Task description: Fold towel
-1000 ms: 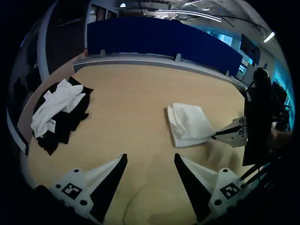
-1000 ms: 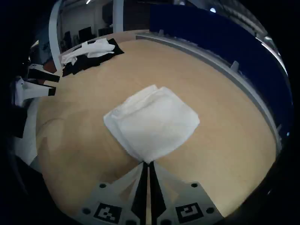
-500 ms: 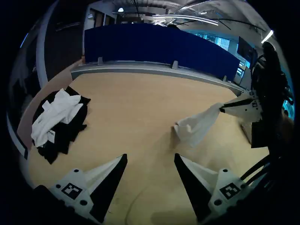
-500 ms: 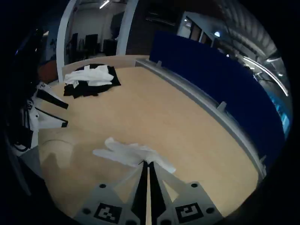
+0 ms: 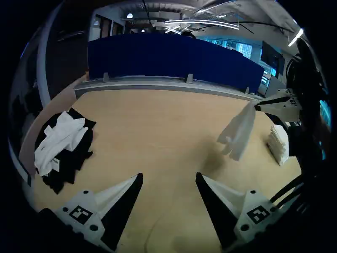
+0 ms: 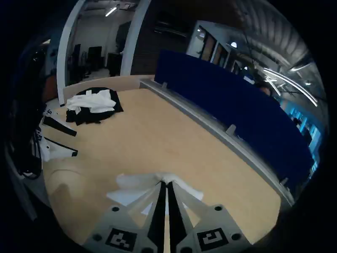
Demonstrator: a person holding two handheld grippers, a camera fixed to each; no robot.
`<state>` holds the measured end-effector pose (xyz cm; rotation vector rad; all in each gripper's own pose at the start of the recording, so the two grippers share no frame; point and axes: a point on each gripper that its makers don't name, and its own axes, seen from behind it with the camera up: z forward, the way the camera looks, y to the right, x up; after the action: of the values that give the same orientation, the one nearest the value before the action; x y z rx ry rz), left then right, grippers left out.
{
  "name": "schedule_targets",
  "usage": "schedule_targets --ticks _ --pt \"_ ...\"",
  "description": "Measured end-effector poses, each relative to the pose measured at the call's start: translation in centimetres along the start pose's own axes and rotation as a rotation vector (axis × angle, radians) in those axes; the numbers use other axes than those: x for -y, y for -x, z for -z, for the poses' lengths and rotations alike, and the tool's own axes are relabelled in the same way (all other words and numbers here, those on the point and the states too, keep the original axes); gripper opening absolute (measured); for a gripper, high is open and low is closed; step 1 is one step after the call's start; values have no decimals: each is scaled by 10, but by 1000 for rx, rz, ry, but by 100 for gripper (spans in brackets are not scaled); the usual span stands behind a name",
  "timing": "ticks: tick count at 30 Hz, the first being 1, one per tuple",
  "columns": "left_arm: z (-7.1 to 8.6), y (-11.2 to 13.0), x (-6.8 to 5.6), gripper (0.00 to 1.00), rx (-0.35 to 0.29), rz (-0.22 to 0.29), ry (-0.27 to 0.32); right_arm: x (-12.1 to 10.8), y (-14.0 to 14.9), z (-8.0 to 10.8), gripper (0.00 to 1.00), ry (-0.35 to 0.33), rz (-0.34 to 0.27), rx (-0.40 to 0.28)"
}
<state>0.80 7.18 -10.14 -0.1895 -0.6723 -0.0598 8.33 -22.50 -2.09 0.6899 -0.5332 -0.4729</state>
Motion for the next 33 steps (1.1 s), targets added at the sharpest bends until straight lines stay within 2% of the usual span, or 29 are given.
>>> schedule_targets --ticks 9,21,33 --pt "0 -4 -6 93 1 -10 4 -45 6 24 3 43 -44 -8" --pt "-3 -10 -8 93 1 15 -4 -140 37 74 3 116 -84 8" --pt "-5 -10 -17 93 11 -3 -13 -225 81 113 3 195 -86 64"
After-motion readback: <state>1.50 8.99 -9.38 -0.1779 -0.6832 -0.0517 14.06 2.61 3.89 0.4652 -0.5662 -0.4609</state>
